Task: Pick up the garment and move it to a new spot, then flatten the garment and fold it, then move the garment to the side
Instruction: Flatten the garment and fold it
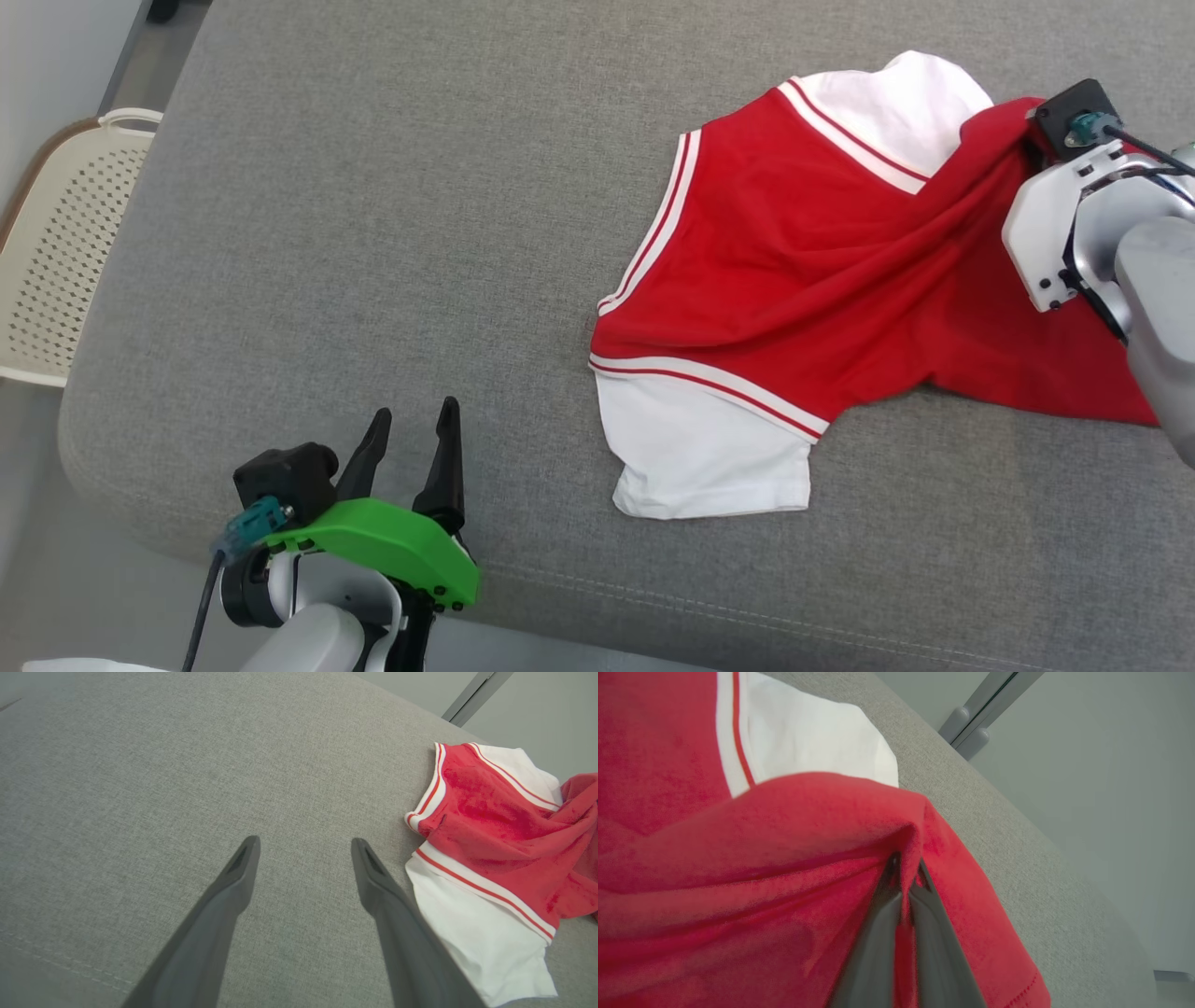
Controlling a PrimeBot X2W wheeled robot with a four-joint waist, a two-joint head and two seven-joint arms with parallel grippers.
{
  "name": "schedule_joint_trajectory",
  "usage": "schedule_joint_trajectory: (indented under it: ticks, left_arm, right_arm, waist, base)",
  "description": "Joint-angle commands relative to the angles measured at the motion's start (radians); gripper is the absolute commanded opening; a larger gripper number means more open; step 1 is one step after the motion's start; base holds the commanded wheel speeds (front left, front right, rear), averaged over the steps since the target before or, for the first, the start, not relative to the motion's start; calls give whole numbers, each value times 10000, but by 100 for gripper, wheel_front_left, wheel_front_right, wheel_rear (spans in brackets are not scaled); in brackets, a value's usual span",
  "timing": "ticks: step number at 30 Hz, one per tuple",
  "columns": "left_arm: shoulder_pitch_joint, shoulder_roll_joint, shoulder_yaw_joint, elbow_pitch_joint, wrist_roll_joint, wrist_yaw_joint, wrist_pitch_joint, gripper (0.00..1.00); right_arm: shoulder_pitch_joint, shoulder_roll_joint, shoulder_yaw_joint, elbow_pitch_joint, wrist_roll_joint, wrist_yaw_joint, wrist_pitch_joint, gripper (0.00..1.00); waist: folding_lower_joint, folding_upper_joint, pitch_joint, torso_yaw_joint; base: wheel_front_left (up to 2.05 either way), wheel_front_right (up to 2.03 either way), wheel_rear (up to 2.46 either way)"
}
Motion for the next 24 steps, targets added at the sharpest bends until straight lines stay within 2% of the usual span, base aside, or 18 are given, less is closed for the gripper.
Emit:
schedule_joint_trajectory:
  ticks: [1, 8, 12, 17, 24]
  left_arm:
    - [-208, -15, -38, 29, 117, -59, -27, 100]
    - [-433, 35, -152, 93, 322, -66, -69, 100]
    - [-506, 109, -214, 66, 390, -87, -15, 100]
    - [-499, 176, -239, 47, 458, -65, -50, 100]
    - [-289, 332, -184, 91, 531, -141, -312, 100]
  right_arm:
    - [-184, 131, 168, 217, -47, -18, -262, 100]
    - [-532, 326, 581, 831, 501, -18, -1309, 100]
    - [-456, 370, 473, 880, 1262, -18, -1881, 100]
    - [84, 496, 44, 520, 2380, -17, -2853, 100]
    - [941, 416, -159, -241, 2807, -17, -3494, 100]
  waist:
    - [0, 0, 17, -102]
    - [0, 0, -264, -939]
    - [0, 0, -587, -1581]
    - [0, 0, -1030, -2338]
    - [0, 0, -1652, -2957]
  base:
    - [0, 0, 0]
    - [0, 0, 0]
    - [0, 0, 0]
    - [0, 0, 0]
    - [0, 0, 0]
